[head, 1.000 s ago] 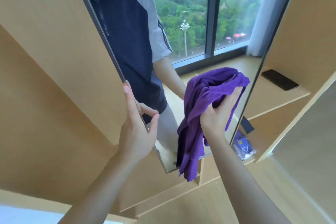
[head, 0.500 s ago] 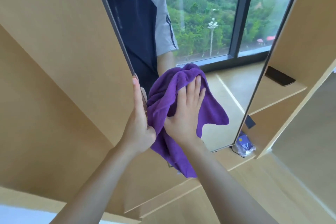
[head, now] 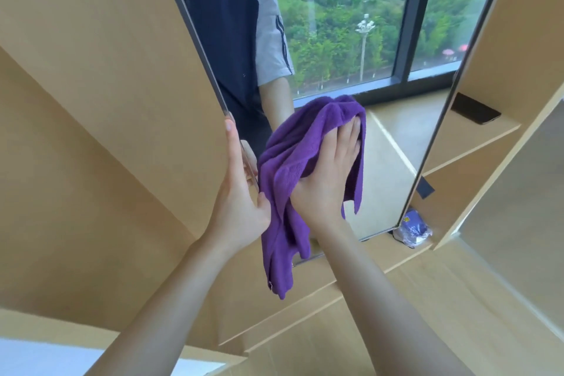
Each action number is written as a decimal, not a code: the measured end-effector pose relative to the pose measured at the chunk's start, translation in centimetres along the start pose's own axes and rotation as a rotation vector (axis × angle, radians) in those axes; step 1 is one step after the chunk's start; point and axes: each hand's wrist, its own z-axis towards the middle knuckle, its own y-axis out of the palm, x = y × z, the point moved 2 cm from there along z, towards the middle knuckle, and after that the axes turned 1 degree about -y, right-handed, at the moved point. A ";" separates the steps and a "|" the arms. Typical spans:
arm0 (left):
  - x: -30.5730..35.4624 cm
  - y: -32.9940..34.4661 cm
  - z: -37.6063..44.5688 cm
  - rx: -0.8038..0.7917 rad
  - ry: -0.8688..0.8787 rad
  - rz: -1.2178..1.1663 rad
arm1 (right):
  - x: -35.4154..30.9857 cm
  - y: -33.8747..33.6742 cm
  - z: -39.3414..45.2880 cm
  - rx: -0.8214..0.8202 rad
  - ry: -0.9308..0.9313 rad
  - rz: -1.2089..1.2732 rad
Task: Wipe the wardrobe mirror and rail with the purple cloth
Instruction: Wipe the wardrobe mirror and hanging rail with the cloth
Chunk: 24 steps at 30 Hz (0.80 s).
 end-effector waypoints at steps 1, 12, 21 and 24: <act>0.1 0.1 -0.3 0.005 -0.006 -0.012 | -0.6 -0.1 0.7 0.039 0.009 0.030; -0.2 0.9 0.0 0.061 0.041 0.032 | 2.2 0.0 -3.4 -0.095 0.145 -0.030; -2.9 2.7 -3.1 0.056 -0.204 0.023 | -1.9 -0.9 2.9 0.023 0.065 -0.025; -3.0 3.0 -2.9 0.126 -0.195 0.026 | -0.9 -1.0 2.8 -0.001 0.026 -0.073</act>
